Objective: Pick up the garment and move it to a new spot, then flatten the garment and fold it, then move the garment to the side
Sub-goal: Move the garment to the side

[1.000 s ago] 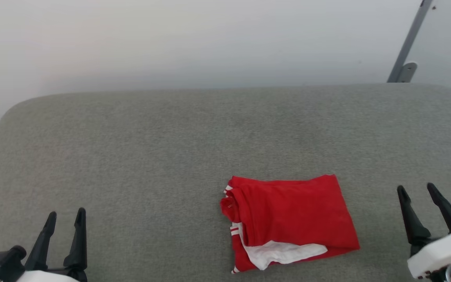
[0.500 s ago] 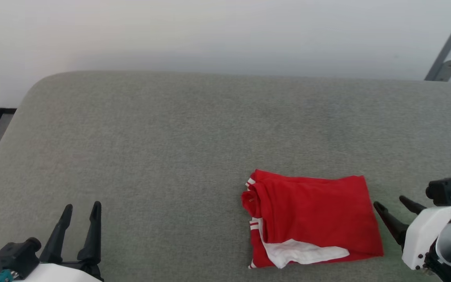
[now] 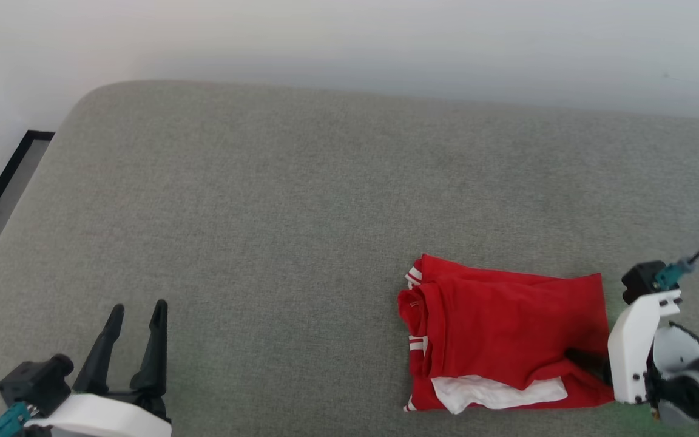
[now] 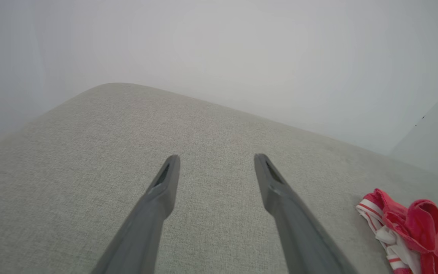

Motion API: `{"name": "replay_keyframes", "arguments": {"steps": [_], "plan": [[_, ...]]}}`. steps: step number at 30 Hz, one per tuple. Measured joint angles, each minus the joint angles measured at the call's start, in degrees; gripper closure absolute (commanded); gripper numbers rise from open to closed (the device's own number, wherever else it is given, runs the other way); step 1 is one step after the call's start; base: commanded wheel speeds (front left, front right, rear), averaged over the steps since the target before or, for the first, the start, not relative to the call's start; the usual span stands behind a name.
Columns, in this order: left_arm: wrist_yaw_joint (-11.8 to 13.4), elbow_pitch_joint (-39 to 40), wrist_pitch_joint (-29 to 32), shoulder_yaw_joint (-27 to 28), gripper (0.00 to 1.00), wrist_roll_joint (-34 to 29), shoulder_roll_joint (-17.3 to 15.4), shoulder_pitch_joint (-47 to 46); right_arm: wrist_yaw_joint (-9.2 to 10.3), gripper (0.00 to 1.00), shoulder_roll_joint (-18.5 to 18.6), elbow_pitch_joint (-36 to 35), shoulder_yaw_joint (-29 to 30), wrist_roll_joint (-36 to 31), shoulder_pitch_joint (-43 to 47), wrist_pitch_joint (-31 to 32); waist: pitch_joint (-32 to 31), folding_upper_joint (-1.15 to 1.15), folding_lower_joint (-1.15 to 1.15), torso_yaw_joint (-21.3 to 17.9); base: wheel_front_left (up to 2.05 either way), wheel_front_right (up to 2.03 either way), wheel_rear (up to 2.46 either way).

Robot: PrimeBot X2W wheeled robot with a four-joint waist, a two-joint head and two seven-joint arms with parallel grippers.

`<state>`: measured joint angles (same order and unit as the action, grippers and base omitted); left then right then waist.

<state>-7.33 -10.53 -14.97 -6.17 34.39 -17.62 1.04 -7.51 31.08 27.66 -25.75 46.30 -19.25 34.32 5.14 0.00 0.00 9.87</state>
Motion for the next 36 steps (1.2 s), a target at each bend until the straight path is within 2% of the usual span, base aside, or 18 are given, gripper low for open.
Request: {"name": "replay_keyframes", "arguments": {"steps": [8,9,10,16,21,28,36], "plan": [[0.00,-0.38,0.00,-1.63,0.00,0.82,-0.01,-2.37,0.01,0.00,-1.15,7.04,-2.97,4.79,-7.19,9.65,2.01,0.00,0.00,1.40,0.00,0.00,0.00],[0.00,-0.45,0.00,-1.72,0.00,0.92,0.02,-2.59,0.01,0.80,-1.18,7.69,-3.28,5.33,-7.79,10.67,2.28,0.00,0.00,1.55,0.00,0.00,0.00],[0.00,-0.47,0.00,-1.83,0.00,0.96,0.02,-2.85,0.02,1.00,-1.10,7.90,-3.69,5.80,-8.42,11.81,2.52,0.00,0.00,1.69,0.00,0.00,0.00],[0.00,-0.78,0.00,-1.74,0.00,1.66,0.25,-3.88,-0.01,1.00,-0.15,7.64,-3.66,8.28,-9.99,11.83,3.91,0.00,0.00,1.98,0.00,0.00,0.00],[0.00,-0.45,0.00,-1.09,0.00,1.90,0.04,-5.54,-0.16,1.00,1.64,4.54,-3.52,8.84,-11.07,10.98,4.79,0.00,0.00,0.97,0.00,0.00,0.00],[0.00,-0.11,0.00,-4.03,0.00,1.29,-0.75,-9.95,-0.03,1.00,7.80,3.24,0.25,7.43,-13.25,9.36,5.77,0.00,0.00,-2.12,0.00,0.00,0.00],[0.00,0.24,0.00,-8.81,0.00,0.64,-1.43,-15.55,0.00,1.00,12.10,4.65,4.42,3.34,-17.10,6.87,7.44,0.00,0.00,-6.31,0.00,0.00,0.00]]}}
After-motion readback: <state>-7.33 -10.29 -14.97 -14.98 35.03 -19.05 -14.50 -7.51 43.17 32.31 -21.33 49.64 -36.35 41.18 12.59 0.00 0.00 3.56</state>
